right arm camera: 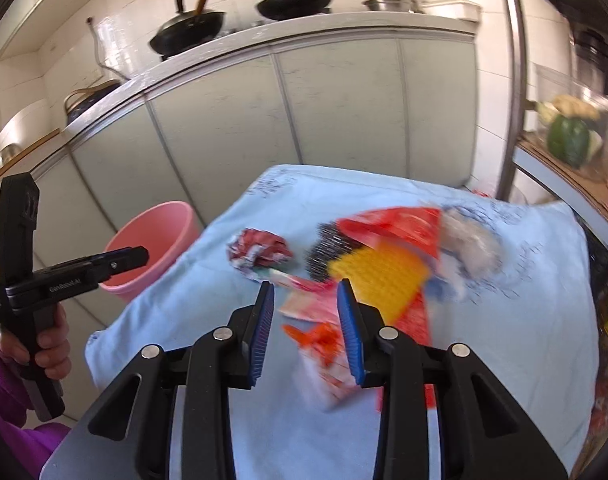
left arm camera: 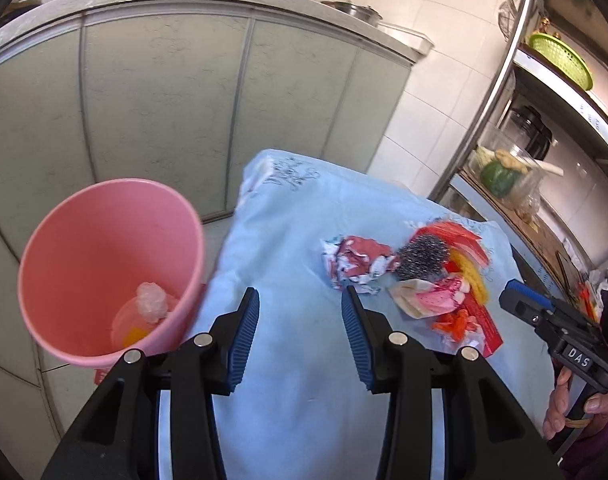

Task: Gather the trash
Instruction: 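Move both open tools back over the remaining trash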

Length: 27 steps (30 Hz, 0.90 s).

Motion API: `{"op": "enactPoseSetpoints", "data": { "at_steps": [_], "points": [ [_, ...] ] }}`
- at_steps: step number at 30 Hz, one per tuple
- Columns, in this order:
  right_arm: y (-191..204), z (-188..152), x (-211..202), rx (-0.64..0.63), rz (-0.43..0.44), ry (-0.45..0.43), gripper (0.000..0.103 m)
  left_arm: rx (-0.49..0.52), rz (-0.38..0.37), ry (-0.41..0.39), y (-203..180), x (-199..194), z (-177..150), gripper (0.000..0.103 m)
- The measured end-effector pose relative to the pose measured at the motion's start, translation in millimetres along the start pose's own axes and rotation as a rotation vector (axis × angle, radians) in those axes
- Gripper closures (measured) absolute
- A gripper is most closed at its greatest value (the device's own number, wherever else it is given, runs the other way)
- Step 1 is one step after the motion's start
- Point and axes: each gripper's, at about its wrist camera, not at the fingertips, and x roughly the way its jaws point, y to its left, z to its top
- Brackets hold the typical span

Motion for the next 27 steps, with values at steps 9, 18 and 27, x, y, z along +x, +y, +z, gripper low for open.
{"op": "enactPoseSetpoints", "data": {
  "at_steps": [9, 18, 27],
  "points": [
    [-26, -18, -5, 0.061, -0.033, 0.032, 0.069, 0.183, -0.135, 0.044, -64, 20, -5, 0.061],
    [-7, -29, 3, -0.016, 0.028, 0.099, 0.069, 0.33, -0.149, 0.09, -97, 51, -11, 0.061],
    [0, -20, 21, -0.052, 0.061, 0.14, 0.053, 0.519, -0.164, 0.12, -118, 78, 1, 0.061]
  ]
}}
